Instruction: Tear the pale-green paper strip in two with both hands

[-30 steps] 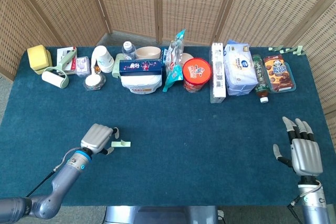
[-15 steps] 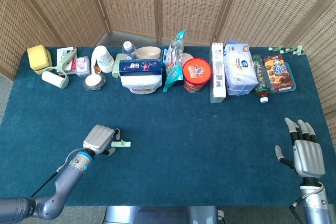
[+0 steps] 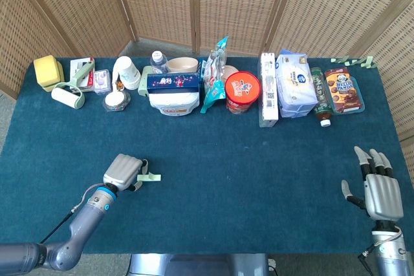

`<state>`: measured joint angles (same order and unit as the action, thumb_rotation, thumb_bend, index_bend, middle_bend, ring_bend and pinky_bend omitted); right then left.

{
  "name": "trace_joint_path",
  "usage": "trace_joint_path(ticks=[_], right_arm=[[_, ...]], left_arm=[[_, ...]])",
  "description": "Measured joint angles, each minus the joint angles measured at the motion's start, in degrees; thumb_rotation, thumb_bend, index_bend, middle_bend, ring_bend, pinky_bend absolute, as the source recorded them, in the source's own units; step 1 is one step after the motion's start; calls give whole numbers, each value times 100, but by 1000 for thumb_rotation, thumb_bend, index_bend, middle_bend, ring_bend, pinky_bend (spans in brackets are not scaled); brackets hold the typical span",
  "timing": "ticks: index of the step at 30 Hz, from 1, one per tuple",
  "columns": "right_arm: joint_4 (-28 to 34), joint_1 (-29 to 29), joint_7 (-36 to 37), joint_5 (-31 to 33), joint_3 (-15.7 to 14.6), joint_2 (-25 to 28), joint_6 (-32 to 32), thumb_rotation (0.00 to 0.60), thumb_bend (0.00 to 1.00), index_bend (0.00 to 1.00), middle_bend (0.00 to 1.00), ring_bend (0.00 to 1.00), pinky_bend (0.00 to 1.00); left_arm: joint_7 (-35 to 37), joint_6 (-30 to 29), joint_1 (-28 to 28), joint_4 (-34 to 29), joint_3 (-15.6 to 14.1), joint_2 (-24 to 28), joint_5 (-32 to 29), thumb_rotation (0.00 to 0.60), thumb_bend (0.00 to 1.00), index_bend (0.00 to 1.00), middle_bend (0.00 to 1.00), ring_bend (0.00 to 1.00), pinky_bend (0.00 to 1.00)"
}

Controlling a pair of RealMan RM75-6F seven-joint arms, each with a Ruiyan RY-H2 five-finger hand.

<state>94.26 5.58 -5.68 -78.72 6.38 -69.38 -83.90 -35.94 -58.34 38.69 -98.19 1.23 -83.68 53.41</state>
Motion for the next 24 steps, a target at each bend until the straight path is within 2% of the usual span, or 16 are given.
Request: trace_joint_path(ticks=[14, 24], right_arm=[[-41, -19, 125, -30, -3, 4, 16, 518, 428, 0, 212, 71, 0], [-64, -74, 282, -94, -15, 29, -49, 518, 427, 0, 218, 73, 0]], left_arm=[[-72, -38, 26, 39, -43, -61, -65, 600, 280, 466, 1000, 1000, 1000], [-166, -171, 52, 45, -23, -131, -51, 600, 390, 624, 1000, 1000, 1000]])
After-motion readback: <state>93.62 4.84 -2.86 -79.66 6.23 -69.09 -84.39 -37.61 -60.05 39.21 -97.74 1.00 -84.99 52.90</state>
